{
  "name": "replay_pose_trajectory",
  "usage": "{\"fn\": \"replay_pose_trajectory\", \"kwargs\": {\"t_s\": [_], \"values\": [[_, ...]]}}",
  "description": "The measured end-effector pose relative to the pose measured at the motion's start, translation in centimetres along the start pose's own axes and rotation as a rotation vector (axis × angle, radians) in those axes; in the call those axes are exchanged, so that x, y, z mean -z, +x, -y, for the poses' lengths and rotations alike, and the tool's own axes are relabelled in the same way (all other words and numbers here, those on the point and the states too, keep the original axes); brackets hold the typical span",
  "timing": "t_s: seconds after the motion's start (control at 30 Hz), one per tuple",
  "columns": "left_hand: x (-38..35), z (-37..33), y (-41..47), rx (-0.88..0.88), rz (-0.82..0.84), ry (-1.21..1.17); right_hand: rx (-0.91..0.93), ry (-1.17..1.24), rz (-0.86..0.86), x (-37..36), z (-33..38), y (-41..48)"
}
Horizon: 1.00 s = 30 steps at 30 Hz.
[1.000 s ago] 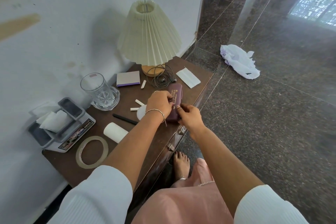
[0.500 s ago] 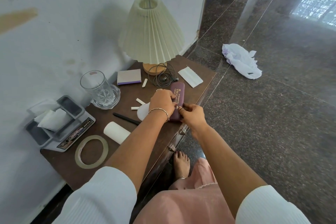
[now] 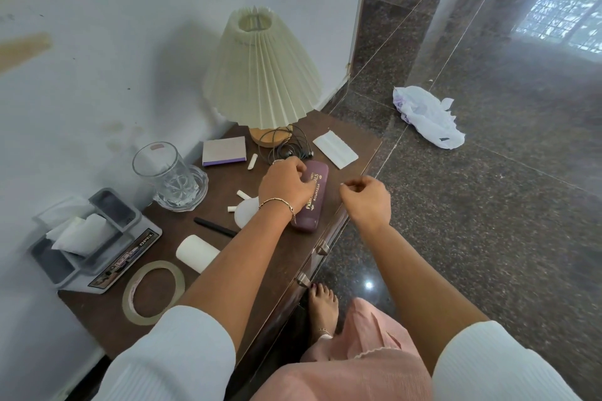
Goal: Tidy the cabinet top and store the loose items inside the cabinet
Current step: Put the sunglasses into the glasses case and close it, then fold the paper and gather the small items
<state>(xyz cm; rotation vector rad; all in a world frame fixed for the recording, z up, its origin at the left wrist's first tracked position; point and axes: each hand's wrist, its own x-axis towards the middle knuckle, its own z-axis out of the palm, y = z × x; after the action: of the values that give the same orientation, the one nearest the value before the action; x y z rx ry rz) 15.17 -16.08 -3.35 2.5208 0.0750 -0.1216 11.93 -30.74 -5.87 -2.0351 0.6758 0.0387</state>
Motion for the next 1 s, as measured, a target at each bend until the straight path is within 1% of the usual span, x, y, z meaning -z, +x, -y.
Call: {"fn": "replay_pose_trajectory", "kwargs": {"t_s": [0.07, 0.17, 0.3, 0.37, 0.5, 0.6, 0.7, 0.8, 0.87, 1.0], "values": [[0.0, -0.3, 0.9, 0.008, -0.001, -0.055, 0.041, -0.082, -0.012, 0.5, 0.5, 1.5], [-0.5, -0.9, 2.1, -0.002, 0.012, -0.096, 0.153, -0.3, 0.023, 0.7, 1.4, 4.2], [-1.4, -1.2, 3.5, 0.008, -0.007, -0.138, 0.254, -0.546, -0.008, -0.1, 2.0, 6.9], [-1.8, -1.3, 4.2, 0.009, -0.027, -0.147, 0.247, -0.594, -0.02, -0.5, 2.1, 7.8], [-2.5, -1.2, 5.4, -0.008, -0.062, -0.149, 0.227, -0.608, -0.06, -1.1, 2.5, 8.9], [-2.8, -1.2, 5.9, -0.017, -0.104, -0.154, 0.186, -0.566, -0.055, -1.4, 2.6, 9.6], [-3.1, -1.3, 6.1, -0.019, -0.134, -0.154, 0.123, -0.482, -0.012, -1.6, 2.6, 10.1], [-3.1, -1.5, 6.3, -0.029, -0.148, -0.163, 0.11, -0.395, 0.019, -1.4, 2.5, 10.4], [-3.0, -1.8, 6.3, -0.044, -0.158, -0.197, 0.109, -0.258, 0.02, -1.0, 2.1, 10.4], [-2.4, -2.3, 5.4, -0.073, -0.199, -0.274, 0.109, 0.089, 0.023, 0.2, 0.9, 9.2]]}}
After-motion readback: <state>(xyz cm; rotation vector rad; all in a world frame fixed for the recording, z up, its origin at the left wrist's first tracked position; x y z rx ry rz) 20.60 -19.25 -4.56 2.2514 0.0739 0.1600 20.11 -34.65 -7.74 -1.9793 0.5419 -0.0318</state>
